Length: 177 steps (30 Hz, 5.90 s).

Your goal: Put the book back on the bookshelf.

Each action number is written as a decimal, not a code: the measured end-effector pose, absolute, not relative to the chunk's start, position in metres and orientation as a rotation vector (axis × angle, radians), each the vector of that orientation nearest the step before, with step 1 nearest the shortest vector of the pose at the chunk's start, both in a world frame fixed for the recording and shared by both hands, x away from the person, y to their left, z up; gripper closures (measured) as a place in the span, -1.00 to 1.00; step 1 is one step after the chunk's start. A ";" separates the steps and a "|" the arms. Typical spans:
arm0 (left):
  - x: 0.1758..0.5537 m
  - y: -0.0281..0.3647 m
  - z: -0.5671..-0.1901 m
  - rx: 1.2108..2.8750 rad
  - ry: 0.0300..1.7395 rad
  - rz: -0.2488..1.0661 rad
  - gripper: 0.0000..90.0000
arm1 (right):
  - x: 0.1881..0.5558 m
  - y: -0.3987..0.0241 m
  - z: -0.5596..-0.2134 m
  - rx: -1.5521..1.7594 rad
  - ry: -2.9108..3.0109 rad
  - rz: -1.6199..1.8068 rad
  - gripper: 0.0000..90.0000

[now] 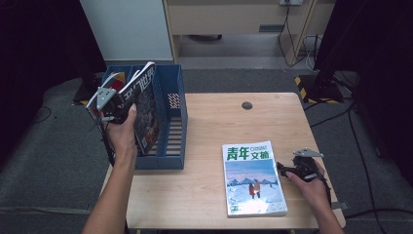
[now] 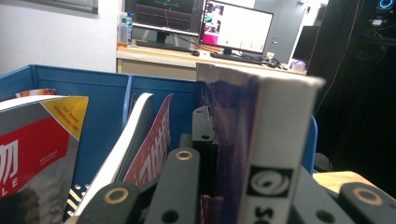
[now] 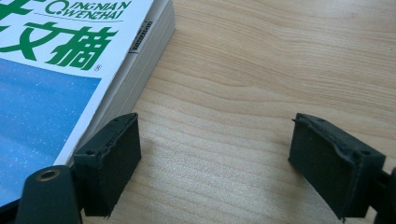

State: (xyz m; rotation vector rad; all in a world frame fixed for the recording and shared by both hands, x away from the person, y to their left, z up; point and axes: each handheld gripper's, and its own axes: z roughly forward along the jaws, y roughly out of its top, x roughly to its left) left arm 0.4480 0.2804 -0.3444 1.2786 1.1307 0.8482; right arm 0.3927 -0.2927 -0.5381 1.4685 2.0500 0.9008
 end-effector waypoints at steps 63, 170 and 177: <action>0.444 0.276 -0.386 1.255 1.147 0.865 0.78 | 0.393 -0.293 -0.538 1.469 2.049 0.900 -0.63; 0.368 0.301 -0.397 1.395 1.324 0.846 0.14 | 0.390 -0.289 -0.538 1.454 2.072 0.909 -0.66; 0.358 0.301 -0.402 1.405 1.346 0.852 0.12 | 0.392 -0.288 -0.538 1.457 2.071 0.900 -0.69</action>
